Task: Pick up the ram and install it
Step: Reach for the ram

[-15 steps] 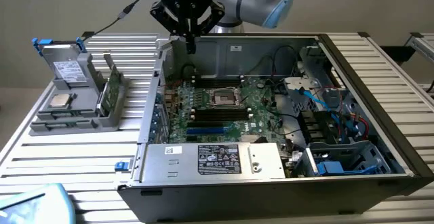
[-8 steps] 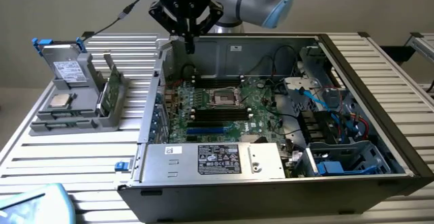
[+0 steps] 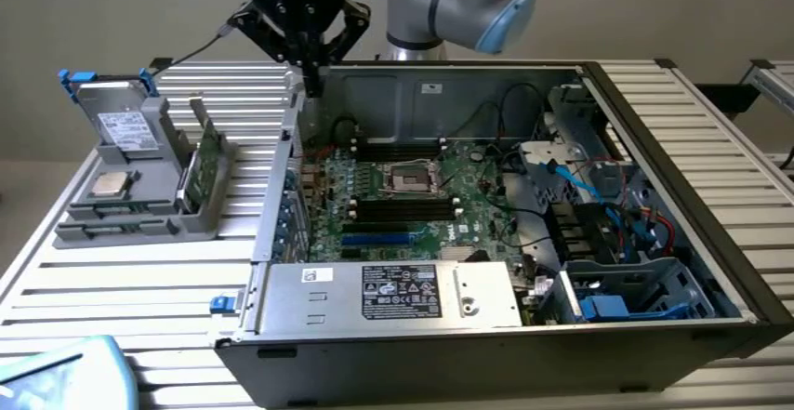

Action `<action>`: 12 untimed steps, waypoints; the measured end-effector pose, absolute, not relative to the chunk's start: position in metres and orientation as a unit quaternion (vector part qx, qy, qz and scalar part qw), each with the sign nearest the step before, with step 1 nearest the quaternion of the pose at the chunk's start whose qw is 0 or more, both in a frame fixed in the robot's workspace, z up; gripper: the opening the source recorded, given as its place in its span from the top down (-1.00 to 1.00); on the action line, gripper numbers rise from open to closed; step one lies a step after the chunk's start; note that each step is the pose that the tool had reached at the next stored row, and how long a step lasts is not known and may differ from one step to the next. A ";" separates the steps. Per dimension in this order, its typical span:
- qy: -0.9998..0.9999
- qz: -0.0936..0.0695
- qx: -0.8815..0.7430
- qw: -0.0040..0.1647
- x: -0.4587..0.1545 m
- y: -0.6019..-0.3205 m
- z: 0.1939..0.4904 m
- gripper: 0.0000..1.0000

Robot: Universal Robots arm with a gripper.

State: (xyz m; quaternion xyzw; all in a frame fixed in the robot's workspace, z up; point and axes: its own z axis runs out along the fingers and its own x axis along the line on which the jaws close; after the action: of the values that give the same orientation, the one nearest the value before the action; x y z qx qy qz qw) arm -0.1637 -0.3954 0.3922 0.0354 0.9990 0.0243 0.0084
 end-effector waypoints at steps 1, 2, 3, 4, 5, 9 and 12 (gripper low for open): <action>0.999 0.024 0.036 0.008 -0.168 -0.395 0.392 0.79; 0.999 0.024 0.035 0.008 -0.173 -0.395 0.392 0.79; 0.999 0.024 0.035 0.008 -0.177 -0.394 0.392 0.79; 0.999 0.024 0.035 0.007 -0.182 -0.394 0.392 0.79; 0.999 0.024 0.035 0.007 -0.186 -0.393 0.392 0.79; 0.999 0.024 0.036 0.005 -0.205 -0.392 0.392 0.79; 0.999 0.024 0.036 0.003 -0.218 -0.390 0.391 0.79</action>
State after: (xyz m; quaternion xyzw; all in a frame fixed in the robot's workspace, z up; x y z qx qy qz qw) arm -0.2182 -0.3903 0.3912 0.0356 0.9991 0.0241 0.0028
